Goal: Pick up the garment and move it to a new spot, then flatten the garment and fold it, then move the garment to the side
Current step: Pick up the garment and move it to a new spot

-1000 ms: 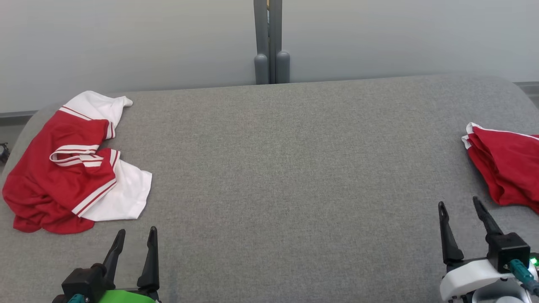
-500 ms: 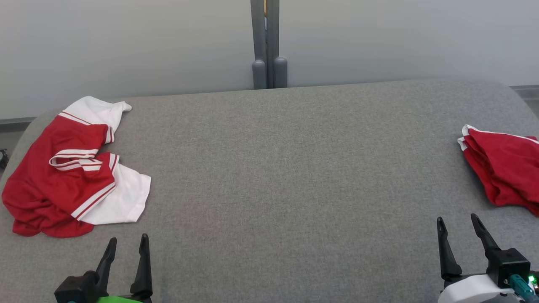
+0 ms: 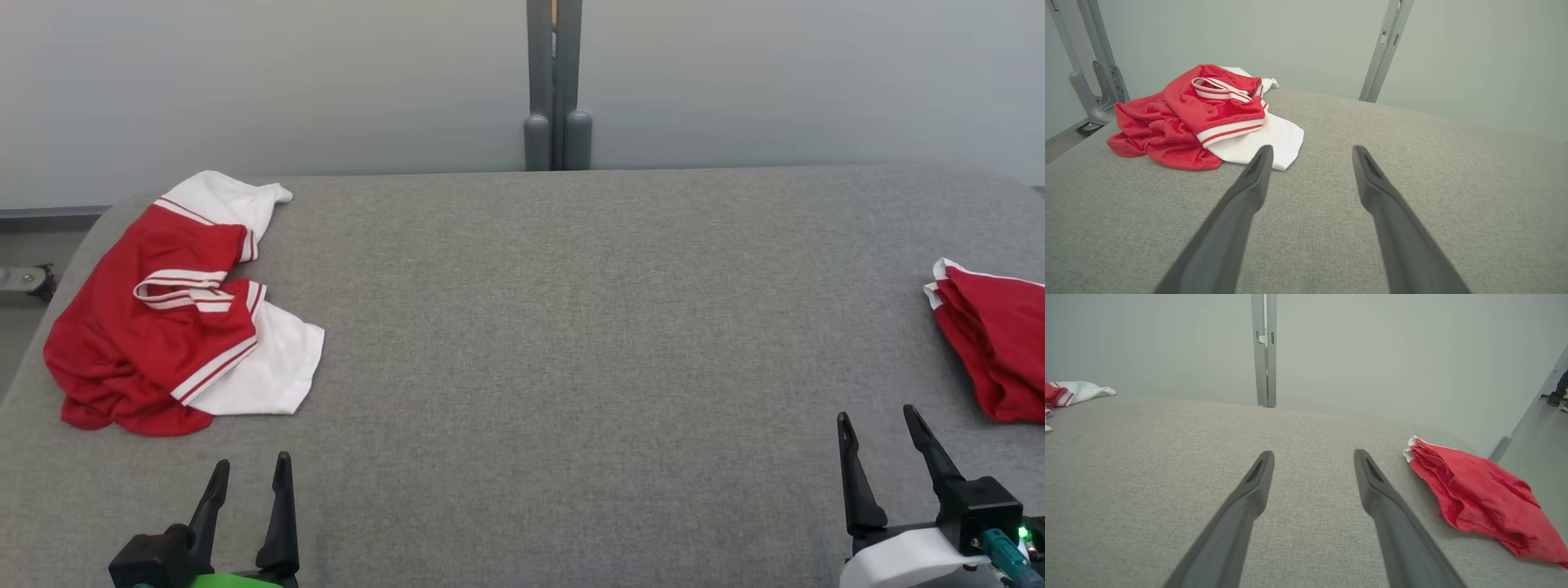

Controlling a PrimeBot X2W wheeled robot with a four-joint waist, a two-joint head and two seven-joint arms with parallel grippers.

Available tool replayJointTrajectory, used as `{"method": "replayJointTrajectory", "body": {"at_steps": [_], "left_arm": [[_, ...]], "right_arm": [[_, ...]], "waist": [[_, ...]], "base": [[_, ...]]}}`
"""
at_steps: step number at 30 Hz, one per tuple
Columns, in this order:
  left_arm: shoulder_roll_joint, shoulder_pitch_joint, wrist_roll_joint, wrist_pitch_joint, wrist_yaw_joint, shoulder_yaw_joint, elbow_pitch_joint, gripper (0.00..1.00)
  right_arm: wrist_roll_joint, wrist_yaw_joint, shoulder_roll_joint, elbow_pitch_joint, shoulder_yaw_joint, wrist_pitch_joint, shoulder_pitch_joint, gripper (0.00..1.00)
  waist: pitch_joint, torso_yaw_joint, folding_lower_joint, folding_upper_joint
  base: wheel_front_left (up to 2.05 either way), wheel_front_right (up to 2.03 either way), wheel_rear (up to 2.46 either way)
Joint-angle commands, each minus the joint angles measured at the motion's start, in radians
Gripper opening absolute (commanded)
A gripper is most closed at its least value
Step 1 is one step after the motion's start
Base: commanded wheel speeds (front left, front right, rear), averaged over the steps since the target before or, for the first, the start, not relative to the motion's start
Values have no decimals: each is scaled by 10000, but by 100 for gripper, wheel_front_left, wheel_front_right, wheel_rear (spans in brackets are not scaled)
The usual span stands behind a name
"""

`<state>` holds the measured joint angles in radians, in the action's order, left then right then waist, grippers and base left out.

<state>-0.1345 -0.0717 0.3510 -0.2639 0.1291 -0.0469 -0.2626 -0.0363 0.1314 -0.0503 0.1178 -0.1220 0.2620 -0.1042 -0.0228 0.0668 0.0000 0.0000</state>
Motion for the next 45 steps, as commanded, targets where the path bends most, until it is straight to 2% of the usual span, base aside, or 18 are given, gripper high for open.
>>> {"method": "replayJointTrajectory", "body": {"at_steps": [1,5,6,13,19,26,34,40,45], "left_arm": [[52,35,-40,2,31,18,60,100],[110,71,-79,2,31,72,145,100],[128,89,-113,2,31,135,150,100],[186,-43,-198,2,31,306,104,100],[246,-239,-193,2,31,597,188,100],[397,-380,-193,2,31,1113,508,100],[492,-421,-280,2,31,1351,643,100],[358,130,36,2,31,875,165,100],[81,1423,688,138,31,377,-580,100]], "right_arm": [[85,-14,-15,-80,4,39,10,100],[151,-12,-13,-245,189,33,38,100],[195,-12,-12,-281,296,33,38,100],[298,-14,-11,-115,627,33,51,100],[424,-12,-14,108,1120,34,309,100],[356,-14,-23,369,1680,34,738,100],[257,-14,-19,428,1671,34,624,100],[277,-12,-16,226,1454,34,359,100],[-65,-12,-29,92,1673,34,955,100]], "waist": [[-21,259,0,0],[-38,880,0,0],[-68,1291,0,0],[-245,2995,0,0],[-331,4079,0,0],[-149,4242,0,0],[-200,4197,0,0],[-174,4113,0,0],[635,3638,0,0]], "base": [[0,0,0],[0,0,0],[0,0,0],[0,0,0],[0,0,0],[0,0,0],[0,0,0],[0,0,0],[0,0,0]]}}
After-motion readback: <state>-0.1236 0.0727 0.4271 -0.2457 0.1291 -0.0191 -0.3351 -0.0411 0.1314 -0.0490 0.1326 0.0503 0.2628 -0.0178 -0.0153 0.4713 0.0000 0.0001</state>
